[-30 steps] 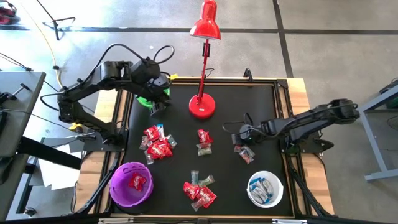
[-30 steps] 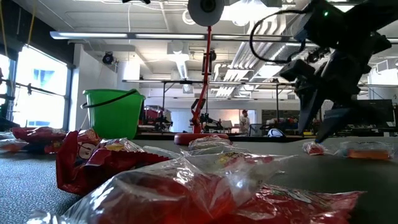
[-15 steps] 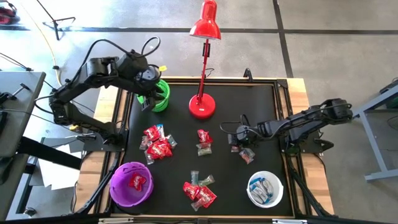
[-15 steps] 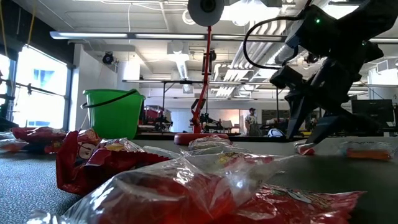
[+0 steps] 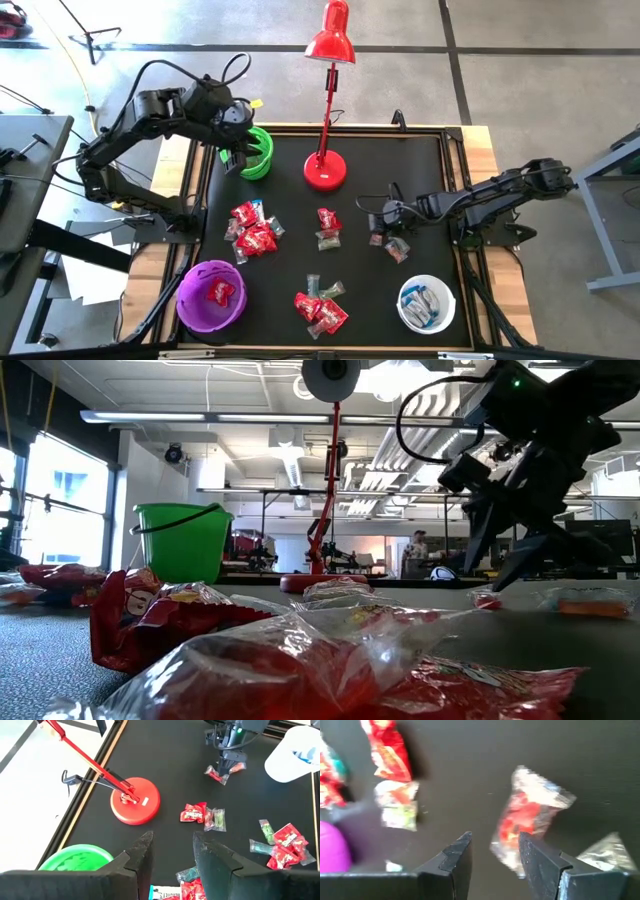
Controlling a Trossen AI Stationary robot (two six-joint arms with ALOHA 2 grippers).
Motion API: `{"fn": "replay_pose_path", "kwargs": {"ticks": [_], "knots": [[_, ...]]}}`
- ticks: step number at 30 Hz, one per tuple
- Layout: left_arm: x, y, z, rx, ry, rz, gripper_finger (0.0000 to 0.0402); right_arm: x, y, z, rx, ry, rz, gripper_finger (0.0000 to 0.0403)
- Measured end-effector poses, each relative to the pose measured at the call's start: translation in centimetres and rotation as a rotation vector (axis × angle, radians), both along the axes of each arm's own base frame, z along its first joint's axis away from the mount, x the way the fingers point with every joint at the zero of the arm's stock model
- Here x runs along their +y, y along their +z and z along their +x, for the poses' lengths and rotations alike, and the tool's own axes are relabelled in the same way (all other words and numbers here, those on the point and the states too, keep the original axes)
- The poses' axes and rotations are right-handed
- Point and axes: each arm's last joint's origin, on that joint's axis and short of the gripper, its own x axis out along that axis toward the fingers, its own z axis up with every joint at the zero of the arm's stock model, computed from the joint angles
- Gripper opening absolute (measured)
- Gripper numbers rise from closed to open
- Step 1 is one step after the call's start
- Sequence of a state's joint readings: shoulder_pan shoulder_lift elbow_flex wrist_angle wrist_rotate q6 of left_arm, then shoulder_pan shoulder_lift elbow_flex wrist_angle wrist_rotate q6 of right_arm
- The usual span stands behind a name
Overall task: Sort candy
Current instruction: Put the red gummy into the green bucket
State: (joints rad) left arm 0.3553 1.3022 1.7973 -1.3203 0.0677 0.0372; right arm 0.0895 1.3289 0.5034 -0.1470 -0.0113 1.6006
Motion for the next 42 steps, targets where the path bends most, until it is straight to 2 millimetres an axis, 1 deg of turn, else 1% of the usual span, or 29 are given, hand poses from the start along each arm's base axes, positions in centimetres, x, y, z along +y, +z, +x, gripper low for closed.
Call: {"fn": "replay_pose_path", "kwargs": {"ticks": [6, 17, 22, 32, 37, 42], "knots": [[0.0, 0.0, 0.0, 0.0, -0.001, 0.001, 0.0122, -0.1, -0.5, -0.8, 0.104, -0.035, 0.013, 0.0154], [0.0, 0.1, 0.1, -0.005, -0.015, 0.016, 0.0122, -0.1, -0.4, -0.6, 0.071, -0.066, 0.004, 0.0154], [0.0, 0.1, 0.1, -0.004, -0.018, 0.02, 0.0122, -0.1, -0.8, -0.4, 0.086, -0.079, 0.001, 0.0154], [0.1, 0.1, 0.1, -0.004, -0.018, 0.022, 0.0122, 0.0, -1.9, 1.0, 0.054, -0.108, 0.022, 0.0154], [0.3, 0.1, 0.0, -0.004, -0.003, 0.022, 0.0122, -0.1, -1.8, 1.8, 0.115, -0.115, 0.013, 0.0154], [0.7, 0.1, -0.2, -0.003, 0.014, 0.022, 0.0122, -0.3, -1.8, 3.0, 0.22, -0.118, 0.005, 0.0153]]}}
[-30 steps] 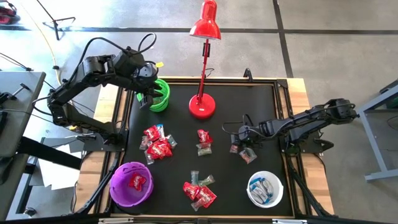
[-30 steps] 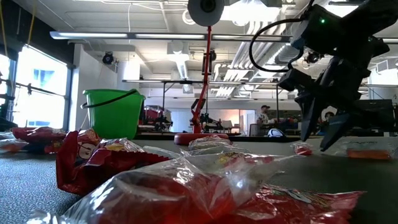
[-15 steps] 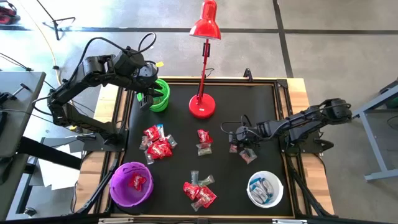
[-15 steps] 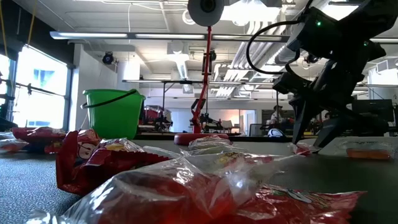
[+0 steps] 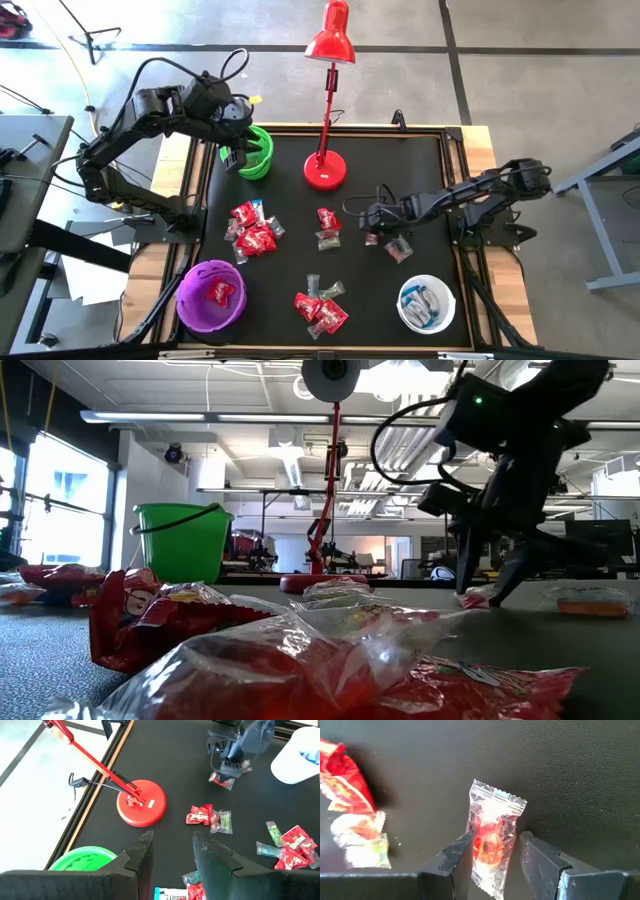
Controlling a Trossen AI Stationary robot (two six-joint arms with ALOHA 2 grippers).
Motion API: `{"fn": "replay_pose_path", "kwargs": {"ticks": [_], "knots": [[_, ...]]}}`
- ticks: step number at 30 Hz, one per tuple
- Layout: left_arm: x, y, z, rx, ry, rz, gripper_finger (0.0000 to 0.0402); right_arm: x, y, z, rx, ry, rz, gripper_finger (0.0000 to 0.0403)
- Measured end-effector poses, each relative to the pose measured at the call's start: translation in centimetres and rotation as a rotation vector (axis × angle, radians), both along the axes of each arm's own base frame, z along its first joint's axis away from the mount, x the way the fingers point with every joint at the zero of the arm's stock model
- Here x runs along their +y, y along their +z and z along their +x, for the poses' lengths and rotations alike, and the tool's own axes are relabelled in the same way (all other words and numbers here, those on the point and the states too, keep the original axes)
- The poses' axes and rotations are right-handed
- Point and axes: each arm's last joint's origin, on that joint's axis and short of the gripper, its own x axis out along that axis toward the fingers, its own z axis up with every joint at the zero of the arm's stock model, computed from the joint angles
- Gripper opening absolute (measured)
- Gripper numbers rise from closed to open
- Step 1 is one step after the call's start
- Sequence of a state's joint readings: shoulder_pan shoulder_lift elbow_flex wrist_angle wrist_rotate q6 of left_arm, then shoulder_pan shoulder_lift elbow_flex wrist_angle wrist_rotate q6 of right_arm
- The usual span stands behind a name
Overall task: Sort candy
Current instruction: Put the red gummy into the green bucket
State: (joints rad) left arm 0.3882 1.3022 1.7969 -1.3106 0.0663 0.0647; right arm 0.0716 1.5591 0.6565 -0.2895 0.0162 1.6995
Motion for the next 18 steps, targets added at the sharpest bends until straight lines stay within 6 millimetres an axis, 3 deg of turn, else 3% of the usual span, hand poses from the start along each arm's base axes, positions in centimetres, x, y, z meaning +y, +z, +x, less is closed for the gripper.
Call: {"fn": "replay_pose_path", "kwargs": {"ticks": [10, 18], "knots": [[0.3, 0.0, -0.1, 0.006, -0.001, 0.016, 0.0122, 0.1, 0.7, 2.0, 0.112, -0.005, -0.034, 0.0148], [0.3, 0.0, -0.1, 0.012, -0.021, 0.033, 0.0122, 0.0, 1.1, 2.6, 0.098, -0.017, -0.045, 0.0068]]}}
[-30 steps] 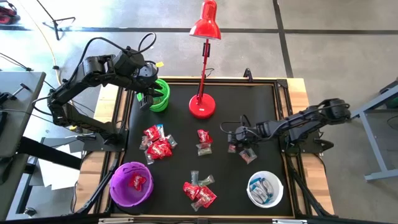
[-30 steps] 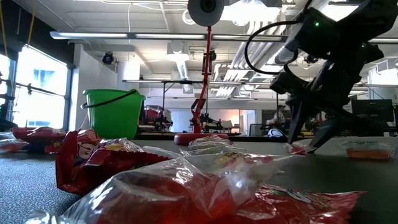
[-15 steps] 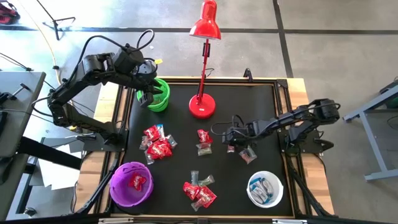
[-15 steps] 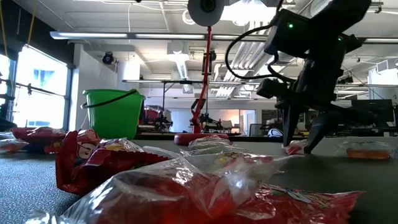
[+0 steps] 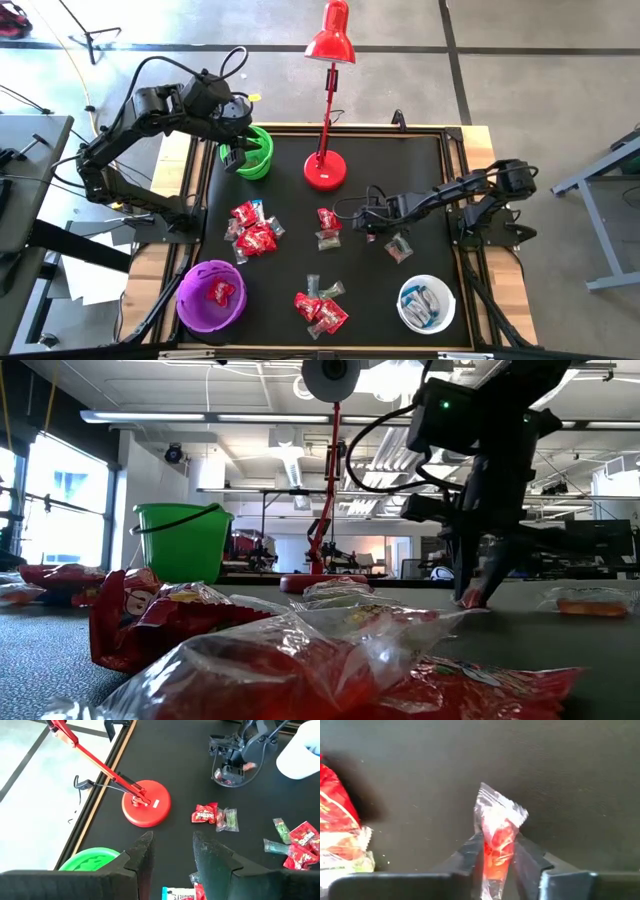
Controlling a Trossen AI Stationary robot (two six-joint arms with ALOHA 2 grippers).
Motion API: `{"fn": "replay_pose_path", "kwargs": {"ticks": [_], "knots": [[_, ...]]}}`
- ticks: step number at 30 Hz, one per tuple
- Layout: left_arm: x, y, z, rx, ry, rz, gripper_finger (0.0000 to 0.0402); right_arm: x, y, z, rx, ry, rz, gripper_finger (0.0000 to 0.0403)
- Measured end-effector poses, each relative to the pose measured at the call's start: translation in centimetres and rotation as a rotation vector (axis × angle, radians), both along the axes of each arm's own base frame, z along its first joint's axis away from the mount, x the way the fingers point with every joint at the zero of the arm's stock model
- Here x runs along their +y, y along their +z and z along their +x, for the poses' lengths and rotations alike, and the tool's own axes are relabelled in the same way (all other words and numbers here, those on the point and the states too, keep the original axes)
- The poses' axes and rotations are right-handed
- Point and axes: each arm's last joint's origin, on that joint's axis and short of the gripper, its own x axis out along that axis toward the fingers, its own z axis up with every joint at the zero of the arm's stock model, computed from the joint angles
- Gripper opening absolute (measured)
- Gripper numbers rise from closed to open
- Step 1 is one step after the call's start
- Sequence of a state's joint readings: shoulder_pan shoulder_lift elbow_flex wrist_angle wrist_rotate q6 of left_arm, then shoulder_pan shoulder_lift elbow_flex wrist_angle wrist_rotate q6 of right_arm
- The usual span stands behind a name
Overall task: Sort candy
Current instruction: Put the red gummy into the green bucket
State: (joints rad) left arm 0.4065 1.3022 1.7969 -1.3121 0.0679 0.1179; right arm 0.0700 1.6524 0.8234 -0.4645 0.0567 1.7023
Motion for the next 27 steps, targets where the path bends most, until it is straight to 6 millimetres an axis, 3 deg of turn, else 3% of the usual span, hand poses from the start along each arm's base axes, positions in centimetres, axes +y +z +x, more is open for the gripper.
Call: {"fn": "replay_pose_path", "kwargs": {"ticks": [6, 14, 19, 27], "knots": [[0.0, -0.1, -0.1, 0.016, -0.018, 0.011, 0.0122, 0.0, 0.1, 0.4, -0.041, 0.008, -0.003, 0.0008], [-0.2, -0.4, -0.4, 0.072, -0.069, 0.009, 0.0122, 0.0, 1.3, 1.7, -0.216, 0.215, -0.106, 0.0017], [-0.3, -0.4, -0.4, 0.069, -0.07, 0.003, 0.0122, -0.9, 3.8, 2.6, -0.382, 0.343, -0.349, 0.0007], [-0.2, 0.4, 0.8, -0.078, -0.014, -0.014, 0.0122, -3.8, 9.9, 3.6, -0.672, 0.41, -0.831, 0.0005]]}}
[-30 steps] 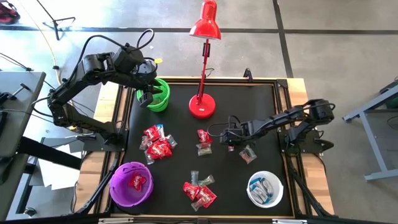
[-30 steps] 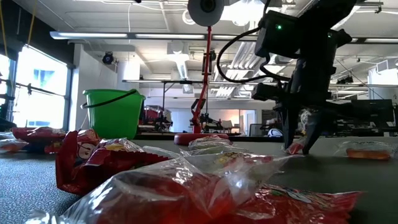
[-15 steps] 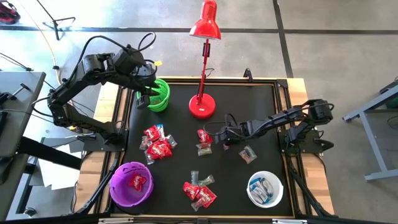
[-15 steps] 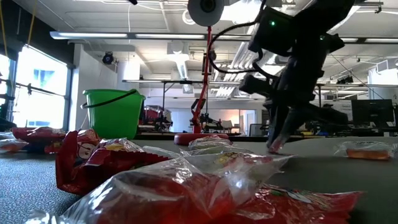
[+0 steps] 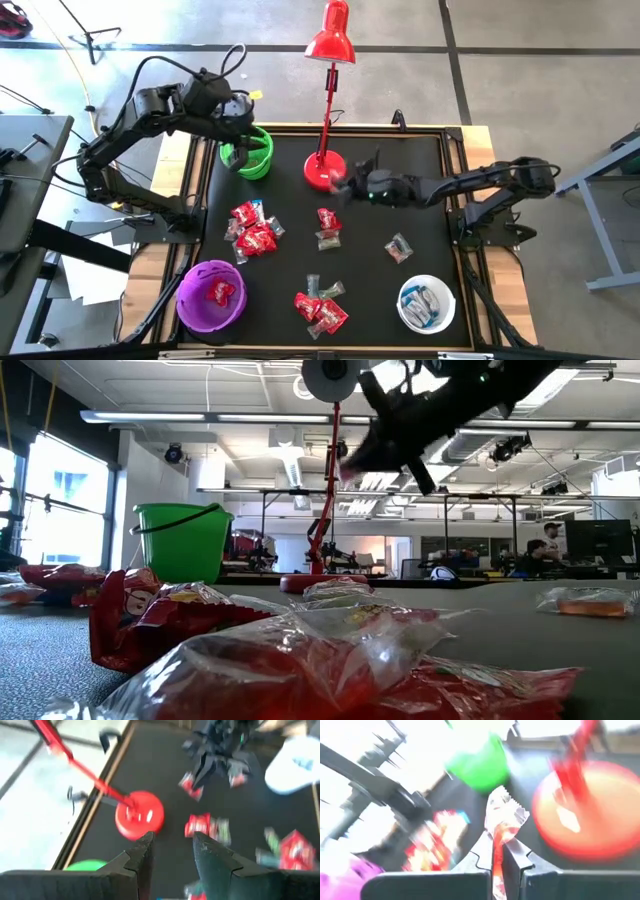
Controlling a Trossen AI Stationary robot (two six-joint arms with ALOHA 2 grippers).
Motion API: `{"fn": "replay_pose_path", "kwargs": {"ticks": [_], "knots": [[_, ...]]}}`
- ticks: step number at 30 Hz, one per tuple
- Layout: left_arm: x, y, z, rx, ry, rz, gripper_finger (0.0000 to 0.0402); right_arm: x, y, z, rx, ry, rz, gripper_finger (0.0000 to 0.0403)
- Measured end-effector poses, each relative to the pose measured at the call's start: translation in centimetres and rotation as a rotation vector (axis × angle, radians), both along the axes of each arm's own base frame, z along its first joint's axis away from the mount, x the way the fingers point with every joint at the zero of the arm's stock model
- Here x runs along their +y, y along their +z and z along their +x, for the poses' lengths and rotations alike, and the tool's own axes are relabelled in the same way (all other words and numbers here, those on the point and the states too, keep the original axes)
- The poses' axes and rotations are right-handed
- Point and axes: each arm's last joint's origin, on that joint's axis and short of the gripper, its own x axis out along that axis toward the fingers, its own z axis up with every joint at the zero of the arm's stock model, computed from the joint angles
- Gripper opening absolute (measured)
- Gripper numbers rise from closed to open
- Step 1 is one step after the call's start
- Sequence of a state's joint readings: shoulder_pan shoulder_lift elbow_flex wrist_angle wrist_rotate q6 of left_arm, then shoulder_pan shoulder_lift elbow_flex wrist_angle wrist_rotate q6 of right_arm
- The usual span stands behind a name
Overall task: Sort candy
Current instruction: Put the red gummy into the green bucket
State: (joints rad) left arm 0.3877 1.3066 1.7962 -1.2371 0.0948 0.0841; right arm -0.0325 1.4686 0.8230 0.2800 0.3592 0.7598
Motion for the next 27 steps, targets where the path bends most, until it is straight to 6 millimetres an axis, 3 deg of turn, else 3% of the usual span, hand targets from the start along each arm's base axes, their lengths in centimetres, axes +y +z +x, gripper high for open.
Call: {"fn": "replay_pose_path", "kwargs": {"ticks": [6, 9, 16, 22, 27], "knots": [[-0.5, 0.7, 2.4, -0.155, 0.008, -0.03, 0.0122, -1.3, 4.6, -0.2, -0.301, -0.009, -0.206, 0.0007], [-0.8, 0.7, 4.1, -0.202, -0.01, -0.043, 0.0122, -1.6, 6.5, -0.1, -0.344, -0.003, -0.247, 0.0008], [-1.2, 0.3, 7.9, -0.303, -0.034, -0.025, 0.0122, -1.0, 12.4, 1.3, -0.189, 0.139, -0.405, 0.0008], [-1.1, 0.4, 8.1, -0.315, 0.013, -0.01, 0.0122, -0.3, 16.8, 0.8, -0.053, 0.142, -0.493, 0.0009], [-1.3, 1.3, 8.5, -0.41, 0.002, 0.004, 0.0122, -0.3, 18.1, 0.6, -0.069, 0.138, -0.496, 0.0009]]}}
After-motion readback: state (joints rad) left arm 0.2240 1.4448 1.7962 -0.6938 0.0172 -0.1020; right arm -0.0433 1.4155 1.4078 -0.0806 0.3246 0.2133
